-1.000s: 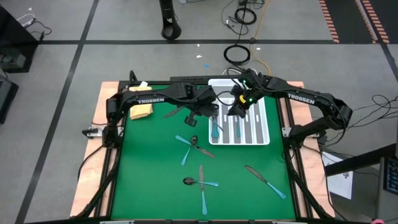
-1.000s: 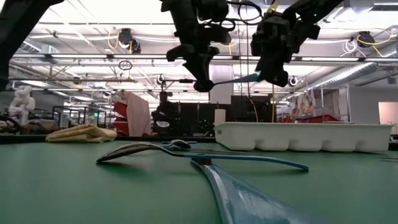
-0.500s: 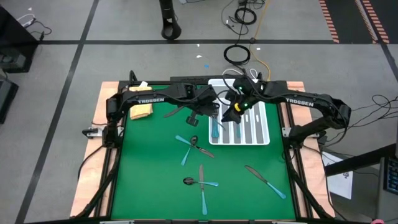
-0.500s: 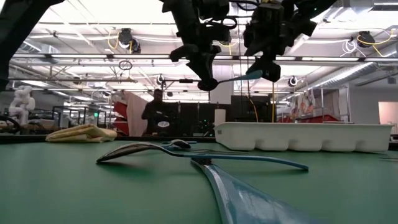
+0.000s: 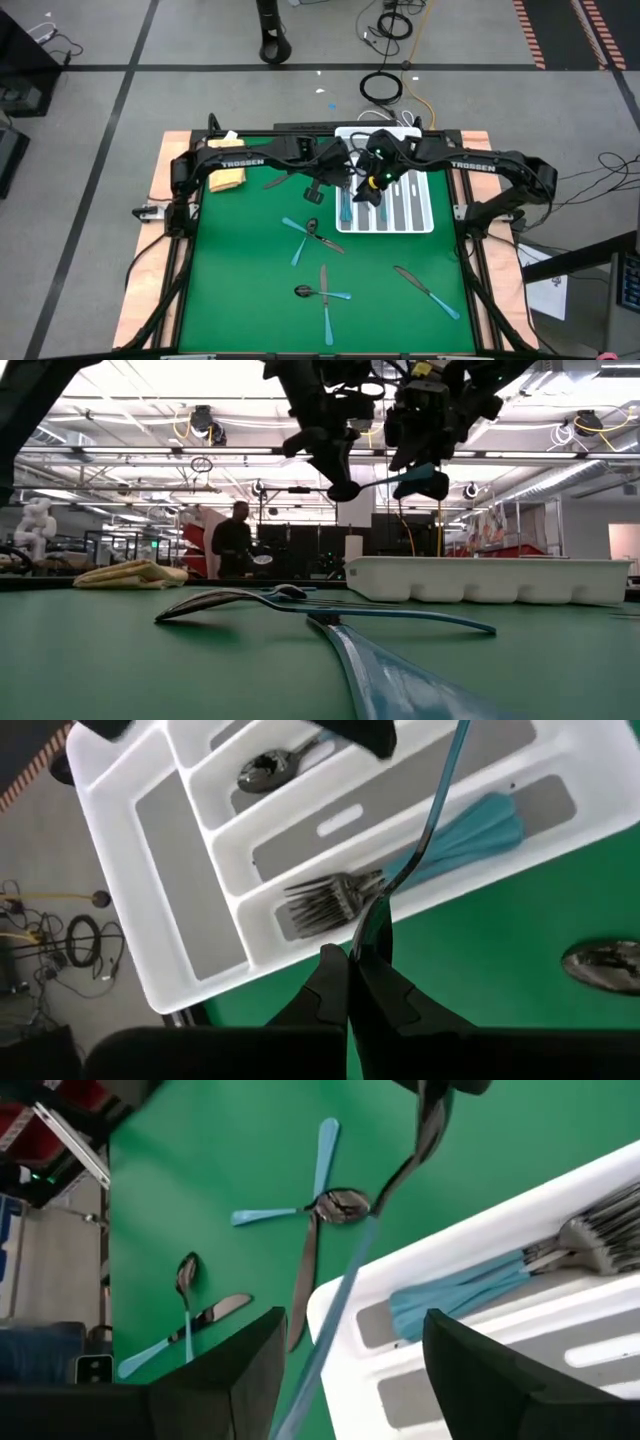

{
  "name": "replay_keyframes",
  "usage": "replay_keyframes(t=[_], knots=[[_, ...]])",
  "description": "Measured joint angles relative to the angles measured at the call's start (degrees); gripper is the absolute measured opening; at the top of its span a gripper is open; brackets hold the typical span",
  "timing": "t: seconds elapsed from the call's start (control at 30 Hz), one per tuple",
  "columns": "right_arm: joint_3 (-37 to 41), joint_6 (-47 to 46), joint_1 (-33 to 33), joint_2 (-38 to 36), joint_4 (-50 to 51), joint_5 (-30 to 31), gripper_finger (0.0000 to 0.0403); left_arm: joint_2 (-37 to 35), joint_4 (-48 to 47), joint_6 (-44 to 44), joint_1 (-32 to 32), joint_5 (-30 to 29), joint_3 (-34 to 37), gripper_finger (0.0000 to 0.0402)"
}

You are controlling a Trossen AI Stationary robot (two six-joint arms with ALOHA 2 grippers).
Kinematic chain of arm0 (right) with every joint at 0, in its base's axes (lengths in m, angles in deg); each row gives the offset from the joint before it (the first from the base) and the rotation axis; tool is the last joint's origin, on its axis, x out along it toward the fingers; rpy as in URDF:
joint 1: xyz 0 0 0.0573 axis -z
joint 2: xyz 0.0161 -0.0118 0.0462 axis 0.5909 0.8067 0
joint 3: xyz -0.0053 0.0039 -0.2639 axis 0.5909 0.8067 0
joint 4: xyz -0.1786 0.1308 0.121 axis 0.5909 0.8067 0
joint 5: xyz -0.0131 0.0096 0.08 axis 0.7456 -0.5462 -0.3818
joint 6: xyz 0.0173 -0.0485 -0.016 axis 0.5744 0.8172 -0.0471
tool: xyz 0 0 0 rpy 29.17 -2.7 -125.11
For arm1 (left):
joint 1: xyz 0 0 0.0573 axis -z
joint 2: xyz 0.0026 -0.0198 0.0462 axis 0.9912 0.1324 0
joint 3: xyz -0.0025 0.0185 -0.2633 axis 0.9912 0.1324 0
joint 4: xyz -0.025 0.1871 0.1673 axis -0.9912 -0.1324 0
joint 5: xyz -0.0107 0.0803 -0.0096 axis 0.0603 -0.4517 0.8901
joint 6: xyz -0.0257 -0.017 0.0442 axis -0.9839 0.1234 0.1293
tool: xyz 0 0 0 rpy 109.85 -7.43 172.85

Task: Sort silverware
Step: Put the blue spoon into the silverware organizer

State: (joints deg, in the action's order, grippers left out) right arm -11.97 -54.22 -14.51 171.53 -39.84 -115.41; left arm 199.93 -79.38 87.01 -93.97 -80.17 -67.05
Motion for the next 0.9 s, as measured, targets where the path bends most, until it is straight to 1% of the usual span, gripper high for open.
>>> replay_keyframes(t=[0.17,0.3,0.4,0.5,0.57,0.67,0.7,0.9], knots=[[0.0,0.0,-0.1,1.4,0.0,1.2,0.0216,0.0,0.1,-0.7,0.2,0.2,-0.1,0.0003],[0.0,0.0,-0.1,1.4,-0.1,1.5,0.0197,0.0,0.1,-0.7,0.2,0.2,-0.1,0.0003],[0.0,0.2,-0.1,1.4,0.1,1.2,0.0166,0.0,0.4,-0.7,0.3,0.3,-0.1,0.0003],[0.0,0.9,-0.1,1.3,0.2,0.9,0.0126,0.0,1.2,-0.7,0.5,0.3,-0.1,0.0003],[0.0,1.5,-0.1,1.3,0.2,0.8,0.0090,0.1,1.4,-0.7,0.5,0.3,-0.1,0.0003],[0.0,1.9,-0.1,1.3,0.2,0.9,0.0024,0.1,1.3,-0.9,0.5,0.8,-0.1,0.0003],[0.0,2.2,-0.1,1.3,0.3,1.0,0.0014,0.1,1.4,-1.1,0.5,1.0,-0.1,0.0003],[0.0,0.2,-0.8,1.3,0.6,1.7,0.0003,0.1,2.2,-2.1,0.9,1.1,-0.1,0.0006]])
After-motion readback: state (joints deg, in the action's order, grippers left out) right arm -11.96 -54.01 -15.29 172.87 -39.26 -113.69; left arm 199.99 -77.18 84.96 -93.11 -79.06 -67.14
